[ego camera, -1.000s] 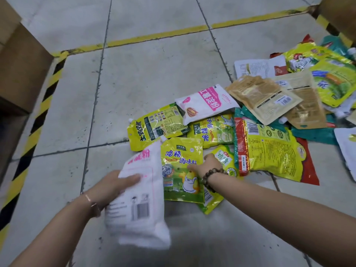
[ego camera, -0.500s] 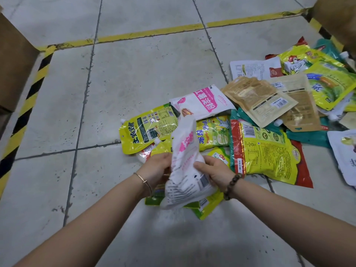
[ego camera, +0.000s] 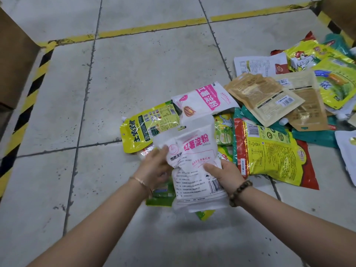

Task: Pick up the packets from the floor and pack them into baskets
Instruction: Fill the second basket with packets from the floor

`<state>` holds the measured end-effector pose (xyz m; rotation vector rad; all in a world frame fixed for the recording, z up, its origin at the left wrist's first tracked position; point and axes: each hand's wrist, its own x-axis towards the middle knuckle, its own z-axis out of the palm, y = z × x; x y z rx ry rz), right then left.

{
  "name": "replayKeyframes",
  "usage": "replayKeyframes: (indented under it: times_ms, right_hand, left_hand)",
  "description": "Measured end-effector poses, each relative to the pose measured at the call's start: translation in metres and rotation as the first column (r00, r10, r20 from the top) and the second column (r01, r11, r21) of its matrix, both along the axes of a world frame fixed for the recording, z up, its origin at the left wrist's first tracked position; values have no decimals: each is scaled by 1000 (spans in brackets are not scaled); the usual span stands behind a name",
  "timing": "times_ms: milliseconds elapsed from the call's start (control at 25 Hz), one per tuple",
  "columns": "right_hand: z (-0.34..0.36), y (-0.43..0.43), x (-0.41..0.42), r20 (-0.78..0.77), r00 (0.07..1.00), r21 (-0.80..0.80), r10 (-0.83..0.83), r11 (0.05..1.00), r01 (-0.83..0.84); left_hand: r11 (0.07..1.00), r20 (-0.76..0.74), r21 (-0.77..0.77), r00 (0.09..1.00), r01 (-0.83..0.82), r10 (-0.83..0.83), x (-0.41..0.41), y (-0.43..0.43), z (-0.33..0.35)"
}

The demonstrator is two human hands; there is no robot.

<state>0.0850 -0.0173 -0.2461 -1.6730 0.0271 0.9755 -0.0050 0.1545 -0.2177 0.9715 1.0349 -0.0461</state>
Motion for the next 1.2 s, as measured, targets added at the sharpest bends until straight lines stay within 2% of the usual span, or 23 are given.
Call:
replayKeyframes:
  times_ms: [40,80,160,280,360,480,600,720,800,880,960,1080,1200]
  right_hand:
    - [2,6,-3,-32,999,26,-44,999,45]
    - [2,13,-5,-48,996,49,-71,996,73]
    - [-1,28,-6,-32,997,36,-65,997,66]
    - [-15,37,9,84,996,-219,-12,975,30]
    - [-24,32,21,104,994,-380,-17,923,55]
    - [-24,43,19,106,991,-472,81,882,-22]
    - [-20,67,18,134,970,-550,204,829,-99]
    - [-18,76,23,46,991,-516,129,852,-87]
    - [-27,72,18,68,997,-379,25,925,3]
    - [-31,61,4,-10,992,-214,-124,969,119]
    - [-32,49,-11,-78,985,-207,-153,969,134]
    - [-22,31,-12,18,988,-191,-151,970,152]
    - [4,2,9,136,963,-171,-232,952,253]
  left_hand:
    - [997,37,-50,998,53,-51,-7,-12,-3]
    - [995,96,-19,991,97,-95,-11,-21,-4]
    - [977,128,169,980,129,-151,-14,-23,-3]
    - [923,56,383,997,29,-55,-18,12,0]
    - [912,4,409,1000,-16,16,-27,36,-1]
    - [903,-137,428,990,35,26,-37,49,-11]
    - [909,-175,414,984,42,35,-37,46,-21]
    - [906,-173,422,984,45,32,-36,44,-26]
    - [905,-168,423,985,35,41,-37,41,-30]
    - [908,-160,418,985,16,57,-39,36,-34]
    - [916,-123,400,989,-31,87,-37,30,-32]
    - [926,-74,369,991,-78,113,-26,17,-25]
    - [926,32,375,999,-49,40,-7,-4,-11]
